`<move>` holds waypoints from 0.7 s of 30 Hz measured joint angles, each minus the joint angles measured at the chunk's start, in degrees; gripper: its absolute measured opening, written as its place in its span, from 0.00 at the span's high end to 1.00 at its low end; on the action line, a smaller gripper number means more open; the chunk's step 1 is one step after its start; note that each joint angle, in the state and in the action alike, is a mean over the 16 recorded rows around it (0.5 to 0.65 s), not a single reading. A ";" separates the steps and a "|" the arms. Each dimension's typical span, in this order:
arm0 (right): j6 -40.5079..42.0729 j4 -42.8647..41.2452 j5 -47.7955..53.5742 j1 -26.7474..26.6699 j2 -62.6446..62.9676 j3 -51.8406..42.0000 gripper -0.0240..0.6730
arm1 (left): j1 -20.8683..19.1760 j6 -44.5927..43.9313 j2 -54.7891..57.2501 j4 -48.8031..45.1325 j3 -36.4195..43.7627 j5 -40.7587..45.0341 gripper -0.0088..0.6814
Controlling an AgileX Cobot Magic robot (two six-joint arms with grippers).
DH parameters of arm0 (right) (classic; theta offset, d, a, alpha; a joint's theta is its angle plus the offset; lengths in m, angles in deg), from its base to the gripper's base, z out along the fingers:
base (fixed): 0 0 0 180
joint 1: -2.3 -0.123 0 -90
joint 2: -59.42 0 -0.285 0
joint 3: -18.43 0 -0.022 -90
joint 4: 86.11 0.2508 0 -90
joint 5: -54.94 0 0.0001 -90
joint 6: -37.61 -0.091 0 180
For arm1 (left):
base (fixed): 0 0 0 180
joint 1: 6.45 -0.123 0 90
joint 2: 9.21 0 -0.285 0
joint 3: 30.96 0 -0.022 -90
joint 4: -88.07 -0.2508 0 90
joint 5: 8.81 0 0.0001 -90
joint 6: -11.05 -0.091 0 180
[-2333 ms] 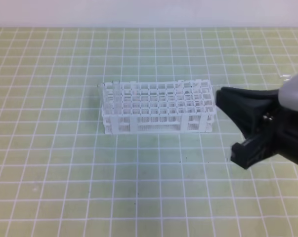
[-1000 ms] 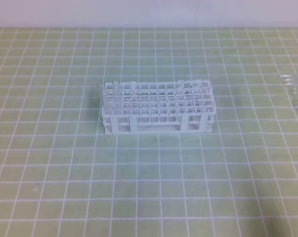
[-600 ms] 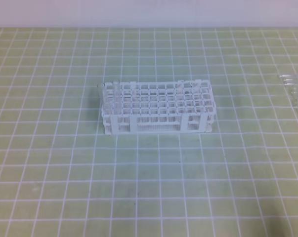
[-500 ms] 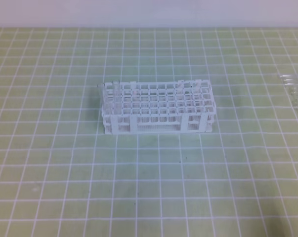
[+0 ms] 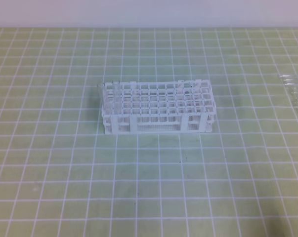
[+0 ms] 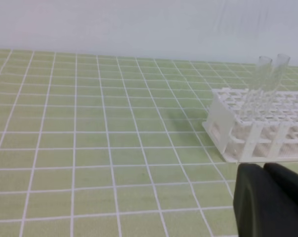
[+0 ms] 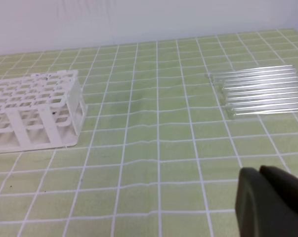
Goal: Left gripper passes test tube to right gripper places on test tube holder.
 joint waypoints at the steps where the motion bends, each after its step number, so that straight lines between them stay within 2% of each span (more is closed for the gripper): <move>1: 0.00 0.05 0.00 0.00 0.00 0.00 0.99 | -0.10 -0.05 -0.09 0.00 0.00 0.04 0.99; 5: 0.00 0.27 0.00 0.00 -0.03 0.00 0.99 | -2.09 0.34 -1.13 0.38 -0.02 -0.40 0.99; 17: -0.05 0.43 0.00 0.00 -0.13 0.00 0.99 | -14.10 2.72 -5.41 1.98 -0.01 -5.70 0.99; 21: -0.08 0.44 0.00 0.00 -0.13 0.00 0.99 | -16.38 3.17 -5.80 2.03 -0.01 -7.18 0.99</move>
